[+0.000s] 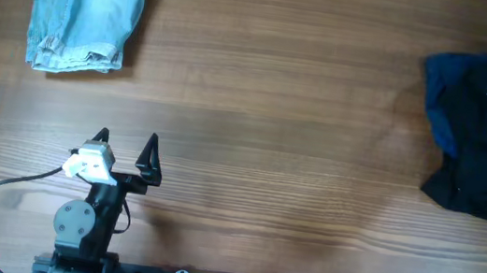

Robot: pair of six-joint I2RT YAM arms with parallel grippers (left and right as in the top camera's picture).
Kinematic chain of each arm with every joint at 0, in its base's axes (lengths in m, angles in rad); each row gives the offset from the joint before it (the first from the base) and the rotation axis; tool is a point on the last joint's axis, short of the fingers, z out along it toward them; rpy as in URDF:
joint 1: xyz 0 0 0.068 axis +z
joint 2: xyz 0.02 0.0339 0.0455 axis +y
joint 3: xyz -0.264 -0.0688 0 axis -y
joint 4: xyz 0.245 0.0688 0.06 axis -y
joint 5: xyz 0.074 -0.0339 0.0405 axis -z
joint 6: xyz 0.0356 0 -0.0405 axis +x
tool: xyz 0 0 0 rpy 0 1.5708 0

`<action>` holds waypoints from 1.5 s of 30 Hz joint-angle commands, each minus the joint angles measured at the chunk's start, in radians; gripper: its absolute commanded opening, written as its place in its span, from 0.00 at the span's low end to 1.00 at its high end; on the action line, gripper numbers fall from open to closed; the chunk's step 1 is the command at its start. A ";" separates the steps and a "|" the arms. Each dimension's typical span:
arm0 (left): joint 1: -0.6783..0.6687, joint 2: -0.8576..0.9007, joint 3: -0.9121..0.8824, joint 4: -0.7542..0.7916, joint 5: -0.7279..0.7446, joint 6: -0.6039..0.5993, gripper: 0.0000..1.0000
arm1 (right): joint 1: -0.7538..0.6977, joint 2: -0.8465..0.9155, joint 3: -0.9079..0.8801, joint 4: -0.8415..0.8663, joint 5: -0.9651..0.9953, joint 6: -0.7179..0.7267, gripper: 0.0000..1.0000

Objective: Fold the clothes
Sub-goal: 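Reach the right gripper into the black trousers pile and grasp them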

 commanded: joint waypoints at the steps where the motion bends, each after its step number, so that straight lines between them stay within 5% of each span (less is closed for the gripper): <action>1: -0.007 -0.003 -0.005 -0.007 -0.006 0.019 1.00 | -0.008 0.032 0.018 0.029 -0.042 -0.062 1.00; 33: -0.007 -0.003 -0.005 -0.007 -0.006 0.019 1.00 | 0.035 0.340 0.017 0.237 -0.210 -0.100 0.99; 45: -0.007 -0.003 -0.005 -0.007 -0.006 0.019 1.00 | 0.046 0.277 0.017 0.375 -0.383 0.061 0.56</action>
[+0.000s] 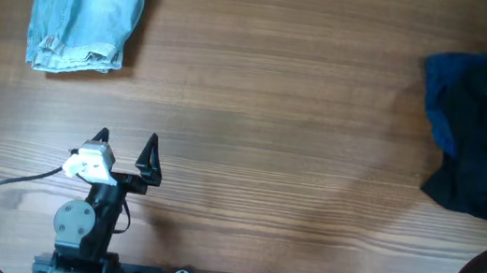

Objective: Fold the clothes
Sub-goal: 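Reach the right gripper into the black trousers pile and grasp them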

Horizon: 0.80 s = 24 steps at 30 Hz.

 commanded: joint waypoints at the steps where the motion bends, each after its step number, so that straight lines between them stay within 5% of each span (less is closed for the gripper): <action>1: -0.007 -0.003 -0.005 -0.007 -0.006 0.019 1.00 | 0.006 -0.062 0.016 0.026 -0.089 0.080 0.45; 3: -0.007 -0.003 -0.005 -0.007 -0.006 0.019 1.00 | 0.006 -0.094 0.016 0.026 -0.102 0.082 0.24; 4: -0.007 -0.003 -0.005 -0.007 -0.006 0.019 1.00 | 0.006 -0.103 0.016 0.016 -0.102 0.082 0.24; 5: -0.007 -0.003 -0.005 -0.007 -0.006 0.019 1.00 | 0.006 -0.108 0.016 0.001 -0.101 0.082 0.36; 6: -0.007 -0.003 -0.005 -0.007 -0.006 0.019 1.00 | 0.006 -0.109 0.016 -0.022 -0.098 0.082 0.70; 7: -0.007 -0.003 -0.005 -0.007 -0.006 0.019 1.00 | 0.006 -0.109 0.016 -0.047 -0.078 0.082 0.85; 24: -0.007 -0.003 -0.005 -0.007 -0.006 0.019 1.00 | 0.013 -0.112 0.016 0.047 0.055 0.210 0.88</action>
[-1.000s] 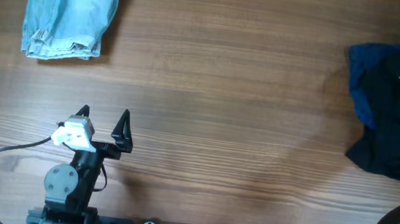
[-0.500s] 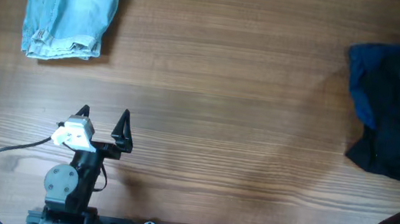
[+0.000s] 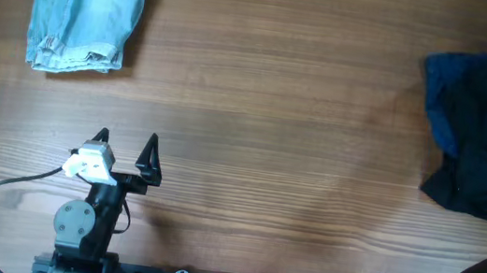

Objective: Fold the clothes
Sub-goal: 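Reach the right gripper into the black trousers pile and grasp them, then lift the black trousers with the right gripper and drag them toward table center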

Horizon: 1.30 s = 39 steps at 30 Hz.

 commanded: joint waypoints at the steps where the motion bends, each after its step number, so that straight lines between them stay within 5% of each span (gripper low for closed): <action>1: -0.007 -0.003 -0.005 -0.007 -0.006 0.019 1.00 | 0.018 -0.008 0.013 0.003 0.072 0.041 0.88; 8: -0.007 -0.003 -0.005 -0.007 -0.006 0.019 1.00 | 0.034 0.029 0.013 -0.017 0.121 0.076 0.83; 10: -0.007 -0.003 -0.005 -0.007 -0.006 0.019 1.00 | 0.035 0.037 0.013 -0.012 0.121 0.077 0.64; 12: -0.007 -0.003 -0.005 -0.007 -0.006 0.019 1.00 | 0.035 0.040 0.013 -0.013 0.125 0.076 0.29; 15: -0.007 -0.003 -0.005 -0.007 -0.006 0.019 1.00 | 0.035 0.041 0.013 -0.014 0.124 0.059 0.05; 27: -0.007 -0.003 -0.005 -0.007 -0.006 0.019 1.00 | 0.055 0.036 0.013 0.184 -0.138 0.114 0.05; 39: -0.007 -0.003 -0.005 -0.007 -0.006 0.019 1.00 | 0.441 0.034 0.013 0.389 -0.333 0.243 0.04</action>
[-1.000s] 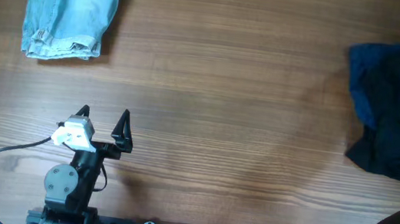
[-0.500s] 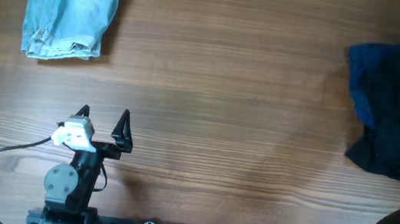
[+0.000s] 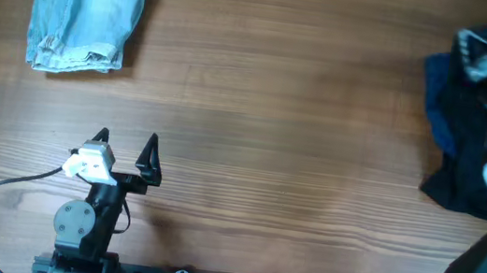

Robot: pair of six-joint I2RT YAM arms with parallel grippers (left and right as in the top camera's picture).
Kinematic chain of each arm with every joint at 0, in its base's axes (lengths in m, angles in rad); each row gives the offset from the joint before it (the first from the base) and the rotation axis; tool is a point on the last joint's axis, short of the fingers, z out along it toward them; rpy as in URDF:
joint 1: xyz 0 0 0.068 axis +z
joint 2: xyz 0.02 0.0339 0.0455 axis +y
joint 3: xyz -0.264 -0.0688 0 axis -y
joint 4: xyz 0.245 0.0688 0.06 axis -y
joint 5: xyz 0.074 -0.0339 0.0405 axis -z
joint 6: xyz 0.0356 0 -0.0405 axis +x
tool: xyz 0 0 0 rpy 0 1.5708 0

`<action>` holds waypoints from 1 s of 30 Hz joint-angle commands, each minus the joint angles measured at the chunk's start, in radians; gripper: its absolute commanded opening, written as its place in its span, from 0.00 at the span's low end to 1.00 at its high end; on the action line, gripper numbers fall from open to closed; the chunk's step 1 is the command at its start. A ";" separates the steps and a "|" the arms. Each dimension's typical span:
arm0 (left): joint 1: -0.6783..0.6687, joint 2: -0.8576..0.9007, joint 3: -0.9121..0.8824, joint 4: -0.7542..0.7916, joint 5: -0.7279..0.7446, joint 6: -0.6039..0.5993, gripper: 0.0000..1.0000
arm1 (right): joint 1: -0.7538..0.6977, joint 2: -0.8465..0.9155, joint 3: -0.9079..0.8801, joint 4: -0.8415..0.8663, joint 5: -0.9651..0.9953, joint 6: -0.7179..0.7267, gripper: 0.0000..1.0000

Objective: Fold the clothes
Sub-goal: 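Lift the black trousers with the right gripper and drag them toward table center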

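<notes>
A folded light-blue denim garment (image 3: 85,17) lies at the far left of the table. A crumpled pile of dark navy and black clothes (image 3: 464,147) sits at the right edge. My right arm reaches up across this pile, with its gripper (image 3: 474,49) over the pile's far end. The gripper is blurred, so its jaws and any cloth between them cannot be made out. My left gripper (image 3: 126,145) rests open near the front left, nothing between its fingers, far from both garments.
The wooden table (image 3: 275,112) stretches between the two garments. A black cable loops from the left arm's base at the front left. The arms' mounting rail runs along the front edge.
My right arm was at the right edge below the dark pile. It now stretches over the pile with the gripper at its far end, covering the white label. The left arm has not moved.
At first my right arm sat low in the front right corner, the dark pile untouched. Then its gripper was on the pile's right side near the white label. Then it was back at the right edge. Now it reaches over the pile's far end. The denim stayed put.
</notes>
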 commanded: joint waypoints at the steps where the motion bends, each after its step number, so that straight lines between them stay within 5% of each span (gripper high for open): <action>1: -0.007 -0.003 -0.005 -0.007 -0.006 0.019 1.00 | 0.154 0.008 0.013 0.042 -0.093 0.084 0.04; 14: -0.007 -0.003 -0.005 -0.007 -0.006 0.019 1.00 | 0.591 0.008 0.013 -0.051 0.069 0.031 0.05; 22: -0.007 -0.003 -0.005 -0.007 -0.006 0.019 1.00 | 0.414 -0.037 0.033 -0.172 0.037 -0.132 0.53; 25: -0.007 -0.003 -0.005 -0.007 -0.006 0.019 1.00 | 0.367 -0.090 0.077 -0.413 0.123 -0.332 0.62; 30: -0.007 -0.003 -0.005 -0.007 -0.006 0.019 1.00 | 0.417 -0.160 0.262 -0.882 0.623 -0.628 0.73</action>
